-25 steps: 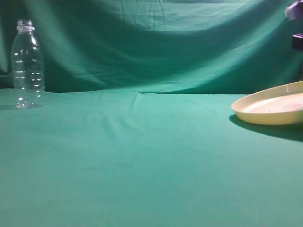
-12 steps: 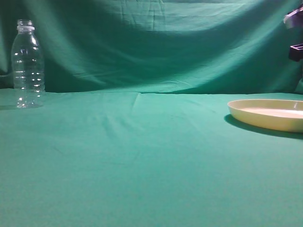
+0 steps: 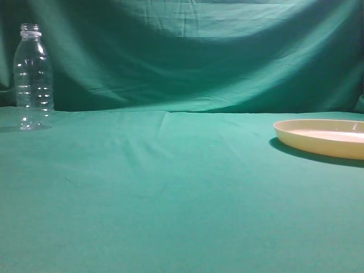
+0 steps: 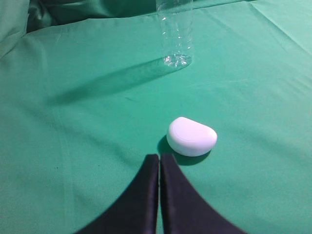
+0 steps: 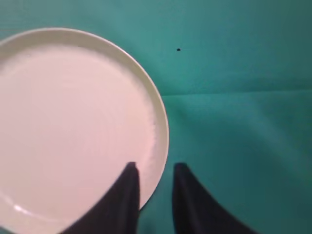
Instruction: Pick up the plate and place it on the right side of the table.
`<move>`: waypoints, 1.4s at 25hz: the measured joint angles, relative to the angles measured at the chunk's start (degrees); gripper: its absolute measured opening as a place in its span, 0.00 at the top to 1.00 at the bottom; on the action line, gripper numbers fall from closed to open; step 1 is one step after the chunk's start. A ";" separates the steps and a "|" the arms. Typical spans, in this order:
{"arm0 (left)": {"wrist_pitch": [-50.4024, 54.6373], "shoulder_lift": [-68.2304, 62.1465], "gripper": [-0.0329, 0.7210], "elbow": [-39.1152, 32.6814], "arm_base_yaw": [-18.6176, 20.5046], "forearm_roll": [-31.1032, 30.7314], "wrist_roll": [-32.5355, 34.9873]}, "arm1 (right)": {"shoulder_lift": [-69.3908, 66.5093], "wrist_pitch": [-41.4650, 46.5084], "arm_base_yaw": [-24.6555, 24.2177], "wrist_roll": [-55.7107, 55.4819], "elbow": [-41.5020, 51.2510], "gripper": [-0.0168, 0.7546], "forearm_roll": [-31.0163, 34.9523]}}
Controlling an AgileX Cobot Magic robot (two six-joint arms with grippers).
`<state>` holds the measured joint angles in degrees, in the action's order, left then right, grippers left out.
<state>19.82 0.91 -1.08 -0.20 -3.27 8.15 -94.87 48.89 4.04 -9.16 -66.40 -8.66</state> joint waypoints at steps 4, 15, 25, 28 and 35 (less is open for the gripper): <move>0.00 0.00 0.96 0.00 0.00 0.00 0.00 | 8.80 3.49 0.00 0.00 -0.25 0.90 3.42; 0.00 0.00 0.96 0.00 0.00 0.00 0.00 | 41.21 6.81 0.00 3.53 6.44 0.98 8.28; 0.00 0.00 0.96 0.00 0.00 0.00 0.00 | 67.20 4.70 0.00 3.66 16.83 0.98 8.94; 0.00 0.00 0.96 0.00 0.00 0.00 0.00 | 73.07 4.23 0.00 3.68 18.29 0.98 8.94; 0.00 0.00 0.96 0.00 0.00 0.00 0.00 | 85.00 7.37 0.00 3.78 19.75 0.98 8.97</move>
<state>19.82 0.91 -1.08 -0.20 -3.27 8.15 -9.87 56.26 4.04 -5.38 -46.65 0.31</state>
